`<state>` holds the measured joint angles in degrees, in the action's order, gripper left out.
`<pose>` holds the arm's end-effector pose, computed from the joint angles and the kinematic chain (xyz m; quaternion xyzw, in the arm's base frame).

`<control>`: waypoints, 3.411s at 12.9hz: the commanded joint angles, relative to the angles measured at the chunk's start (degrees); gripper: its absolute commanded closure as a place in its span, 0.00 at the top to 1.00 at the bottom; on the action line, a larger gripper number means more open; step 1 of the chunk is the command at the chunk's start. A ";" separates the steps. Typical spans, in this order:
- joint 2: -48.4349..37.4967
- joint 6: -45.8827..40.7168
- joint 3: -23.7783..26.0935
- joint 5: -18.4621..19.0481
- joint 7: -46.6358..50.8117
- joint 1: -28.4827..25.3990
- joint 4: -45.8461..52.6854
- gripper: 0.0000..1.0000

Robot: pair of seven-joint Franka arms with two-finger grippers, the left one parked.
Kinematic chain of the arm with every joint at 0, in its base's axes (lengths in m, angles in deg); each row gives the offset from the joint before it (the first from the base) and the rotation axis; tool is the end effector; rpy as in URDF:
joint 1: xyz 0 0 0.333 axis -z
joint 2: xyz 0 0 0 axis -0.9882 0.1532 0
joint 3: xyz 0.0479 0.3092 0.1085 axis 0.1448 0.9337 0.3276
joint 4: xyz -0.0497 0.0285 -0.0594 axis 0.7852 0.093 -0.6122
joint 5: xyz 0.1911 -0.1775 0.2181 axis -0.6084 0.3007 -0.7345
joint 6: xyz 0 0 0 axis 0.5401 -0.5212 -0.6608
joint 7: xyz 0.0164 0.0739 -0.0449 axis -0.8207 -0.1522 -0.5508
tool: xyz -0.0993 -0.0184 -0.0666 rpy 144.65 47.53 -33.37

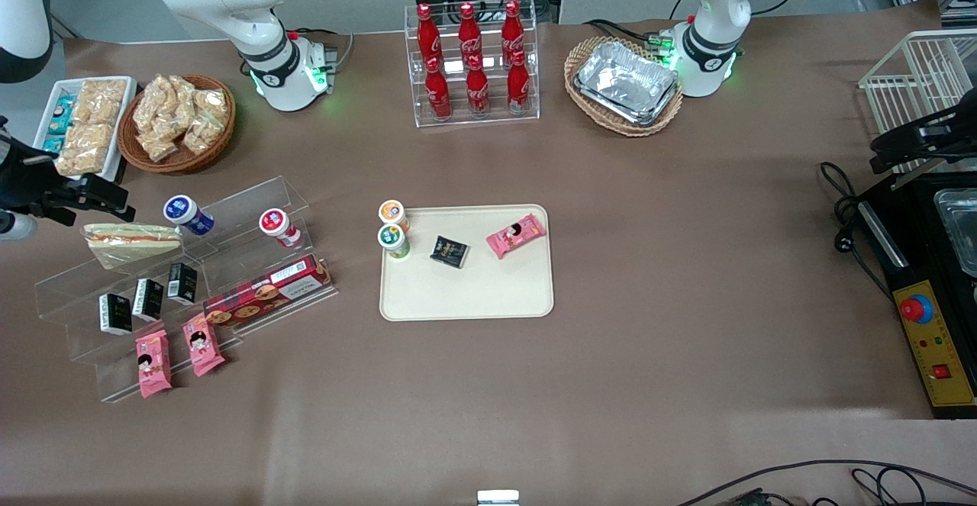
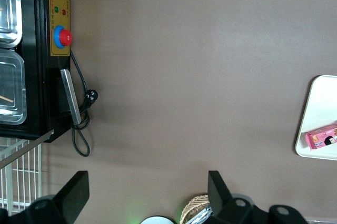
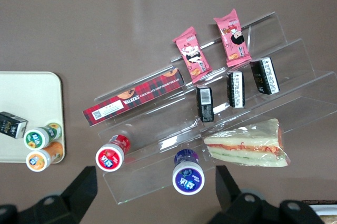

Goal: Place sandwich on tray
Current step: 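Move the right gripper toward the wrapped sandwich on the acrylic rack, then lower the right gripper onto the wrapped sandwich and close on it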

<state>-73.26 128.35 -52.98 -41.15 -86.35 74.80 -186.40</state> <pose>0.4929 -0.0512 0.5900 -0.9997 0.0035 -0.0081 0.0248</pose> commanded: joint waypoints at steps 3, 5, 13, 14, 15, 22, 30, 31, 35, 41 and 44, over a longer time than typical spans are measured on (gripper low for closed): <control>0.53 0.99 -0.15 1.45 7.47 -0.47 0.36 1.00; 0.97 2.40 -0.15 1.45 11.72 -0.82 0.36 1.00; 1.76 1.79 -1.56 3.03 46.23 2.42 0.36 1.00; 2.02 1.70 -1.56 3.03 49.41 3.82 0.19 1.00; 2.55 1.70 -1.56 2.95 52.75 5.31 0.18 1.00; 10.36 4.95 -1.47 2.42 63.59 14.19 -0.16 1.00; 8.89 13.91 -1.47 0.57 69.11 16.49 -11.76 1.00; 8.45 14.18 -1.38 0.66 70.26 16.31 -12.55 1.00; 7.47 15.58 -0.94 0.66 72.91 15.79 -14.84 1.00; 7.21 22.88 -1.12 0.92 74.66 14.29 -20.29 0.97; 7.21 25.25 -1.03 1.80 74.58 14.20 -22.13 0.85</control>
<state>-64.20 150.68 -53.81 -39.85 -12.65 89.47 -205.29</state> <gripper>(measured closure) 0.048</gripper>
